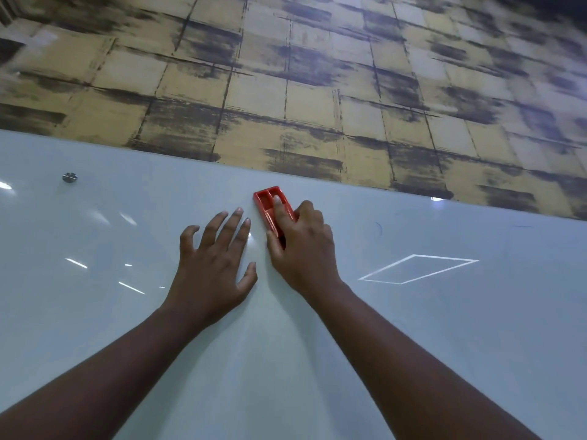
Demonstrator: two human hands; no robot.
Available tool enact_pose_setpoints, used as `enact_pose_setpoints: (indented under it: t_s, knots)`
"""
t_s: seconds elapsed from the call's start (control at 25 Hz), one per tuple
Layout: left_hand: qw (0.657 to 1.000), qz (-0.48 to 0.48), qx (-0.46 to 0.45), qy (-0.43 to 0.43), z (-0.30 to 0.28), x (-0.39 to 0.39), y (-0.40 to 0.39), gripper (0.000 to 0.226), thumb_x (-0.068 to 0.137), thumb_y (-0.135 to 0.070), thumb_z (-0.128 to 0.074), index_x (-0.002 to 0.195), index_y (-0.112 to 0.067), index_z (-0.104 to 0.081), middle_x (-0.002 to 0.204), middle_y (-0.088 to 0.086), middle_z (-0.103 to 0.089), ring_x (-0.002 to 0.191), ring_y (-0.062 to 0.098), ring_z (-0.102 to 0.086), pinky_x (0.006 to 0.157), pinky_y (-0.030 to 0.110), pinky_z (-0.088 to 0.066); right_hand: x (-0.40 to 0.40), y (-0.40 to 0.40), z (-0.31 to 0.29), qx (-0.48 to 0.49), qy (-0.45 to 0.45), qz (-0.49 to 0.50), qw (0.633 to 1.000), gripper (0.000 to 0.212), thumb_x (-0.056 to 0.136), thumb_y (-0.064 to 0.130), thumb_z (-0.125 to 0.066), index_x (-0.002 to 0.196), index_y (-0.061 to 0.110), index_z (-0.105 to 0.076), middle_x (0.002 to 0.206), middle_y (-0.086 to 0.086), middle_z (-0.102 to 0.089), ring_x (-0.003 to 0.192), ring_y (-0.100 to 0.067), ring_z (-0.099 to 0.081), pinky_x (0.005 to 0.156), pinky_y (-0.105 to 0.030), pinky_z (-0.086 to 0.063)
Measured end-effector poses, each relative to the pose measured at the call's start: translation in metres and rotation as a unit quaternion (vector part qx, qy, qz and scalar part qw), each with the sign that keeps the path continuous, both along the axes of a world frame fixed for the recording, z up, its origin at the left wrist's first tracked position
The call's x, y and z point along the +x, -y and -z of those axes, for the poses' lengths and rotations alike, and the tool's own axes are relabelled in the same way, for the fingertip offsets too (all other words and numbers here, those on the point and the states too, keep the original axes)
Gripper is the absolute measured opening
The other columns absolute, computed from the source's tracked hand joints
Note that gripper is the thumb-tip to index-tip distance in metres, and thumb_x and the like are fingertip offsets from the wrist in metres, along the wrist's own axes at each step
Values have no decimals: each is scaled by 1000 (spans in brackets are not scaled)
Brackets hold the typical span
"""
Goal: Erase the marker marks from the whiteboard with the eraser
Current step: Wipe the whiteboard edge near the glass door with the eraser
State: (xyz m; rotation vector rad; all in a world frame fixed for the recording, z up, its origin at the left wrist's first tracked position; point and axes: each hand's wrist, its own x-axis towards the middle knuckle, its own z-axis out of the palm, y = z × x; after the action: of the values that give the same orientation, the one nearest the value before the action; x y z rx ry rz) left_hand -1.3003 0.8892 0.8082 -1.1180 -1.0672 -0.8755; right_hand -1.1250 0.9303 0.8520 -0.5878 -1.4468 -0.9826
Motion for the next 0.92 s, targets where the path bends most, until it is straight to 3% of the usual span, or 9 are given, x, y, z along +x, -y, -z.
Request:
enact_pose_setpoints:
  t_s: [0.16, 0.28, 0.44, 0.6, 0.8, 0.92]
  knots:
    - [1000, 3, -6, -26, 8, 28, -14, 73, 98, -51, -35, 154, -9, -53, 166, 14, -44, 152, 34, -43, 113, 64, -34, 50, -11, -3, -3, 9, 24, 1000, 69, 101, 51, -54, 161, 24, -33, 113, -12, -53, 93, -22, -55, 73, -37, -58]
    - [999, 8, 6, -35, 9, 46, -22, 69, 99, -44, -35, 157, -10, -50, 169, 10, -40, 155, 29, -39, 115, 61, -31, 111, -29, -5, -68, -74, 17, 995, 70, 101, 53, -52, 162, 29, -30, 111, -11, -47, 93, -24, -55, 70, -33, -51]
    - [999, 36, 6, -22, 15, 77, -43, 69, 99, -41, -33, 161, -12, -44, 173, 11, -31, 159, 26, -33, 120, 62, -26, 192, -58, 4, -117, -216, 21, 969, 66, 100, 53, -52, 160, 29, -38, 101, -9, -42, 86, -27, -53, 68, -34, -43]
    - [998, 43, 34, -12, 23, 93, -57, 68, 102, -37, -31, 164, -10, -39, 175, 11, -26, 162, 26, -26, 125, 66, -19, 207, -66, 6, -129, -263, 3, 956, 64, 100, 51, -53, 158, 28, -41, 100, -8, -44, 85, -23, -47, 69, -32, -42]
    - [998, 41, 44, -24, 26, 94, -58, 66, 102, -33, -32, 163, -7, -40, 174, 12, -29, 161, 26, -28, 125, 62, -21, 156, -48, 31, -99, -176, -46, 978, 70, 99, 50, -58, 161, 27, -34, 100, -5, -43, 89, -22, -55, 70, -35, -55]
    - [998, 49, 35, -17, 31, 96, -59, 67, 102, -33, -33, 163, -7, -39, 173, 14, -28, 161, 28, -27, 126, 62, -22, 125, -40, 60, -60, -89, -36, 994, 70, 98, 51, -58, 160, 28, -34, 100, -1, -44, 85, -15, -51, 65, -27, -54]
